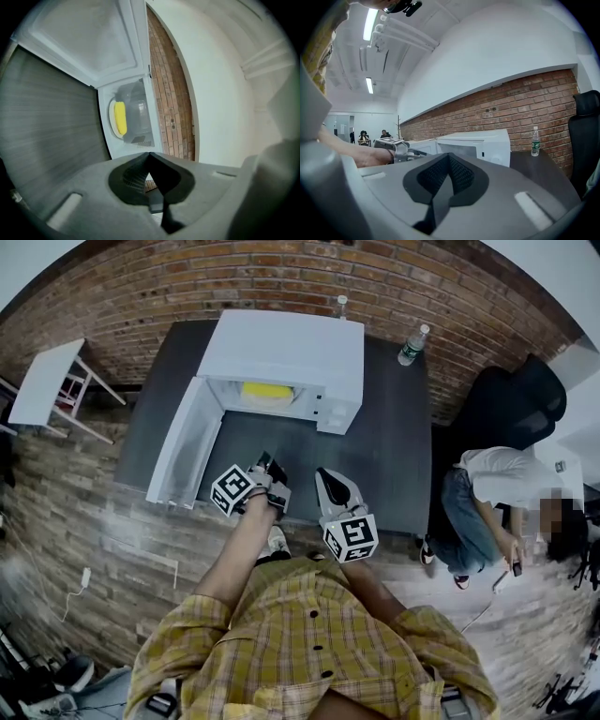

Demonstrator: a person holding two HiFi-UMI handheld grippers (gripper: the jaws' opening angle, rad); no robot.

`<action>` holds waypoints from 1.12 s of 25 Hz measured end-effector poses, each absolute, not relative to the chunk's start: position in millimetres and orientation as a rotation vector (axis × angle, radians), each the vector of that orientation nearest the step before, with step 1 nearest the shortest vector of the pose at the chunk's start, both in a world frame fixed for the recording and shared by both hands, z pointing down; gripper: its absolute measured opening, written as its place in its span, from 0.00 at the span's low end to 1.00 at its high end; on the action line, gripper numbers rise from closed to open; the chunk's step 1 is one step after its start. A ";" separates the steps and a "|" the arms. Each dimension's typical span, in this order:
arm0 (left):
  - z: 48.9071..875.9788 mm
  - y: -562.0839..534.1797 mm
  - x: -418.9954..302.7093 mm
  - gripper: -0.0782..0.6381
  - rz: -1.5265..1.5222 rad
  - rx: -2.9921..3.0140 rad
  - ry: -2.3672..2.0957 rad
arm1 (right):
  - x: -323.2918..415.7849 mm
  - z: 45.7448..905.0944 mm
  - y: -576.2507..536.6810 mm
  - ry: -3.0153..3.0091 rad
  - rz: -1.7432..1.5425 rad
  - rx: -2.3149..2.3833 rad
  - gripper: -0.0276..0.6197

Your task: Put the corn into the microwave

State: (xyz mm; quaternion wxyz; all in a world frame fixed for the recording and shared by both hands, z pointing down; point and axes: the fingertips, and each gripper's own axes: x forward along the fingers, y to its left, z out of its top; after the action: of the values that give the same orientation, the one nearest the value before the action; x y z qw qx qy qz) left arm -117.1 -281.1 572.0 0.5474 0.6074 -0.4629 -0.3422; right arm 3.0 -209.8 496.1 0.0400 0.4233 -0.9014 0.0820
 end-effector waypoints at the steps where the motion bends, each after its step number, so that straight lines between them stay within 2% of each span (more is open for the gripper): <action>1: 567.8 -276.3 -115.4 0.10 -0.798 1.467 -1.104 | 2.9 495.6 -207.8 -2.764 0.254 1.295 0.05; 17: 492.9 -212.8 -87.6 0.11 -0.525 2.002 -1.335 | 12.0 481.4 -187.7 -2.817 0.281 1.298 0.05; 28: 485.8 -185.0 -83.7 0.11 -0.283 2.220 -1.533 | 5.9 476.0 -186.6 -2.853 0.292 1.262 0.05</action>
State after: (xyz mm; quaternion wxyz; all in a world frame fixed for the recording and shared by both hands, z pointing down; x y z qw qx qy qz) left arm -83.7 -185.0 485.8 0.2128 0.7997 -0.5521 -0.1020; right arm 5.9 -186.6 476.0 0.0042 0.4028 -0.9105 0.0933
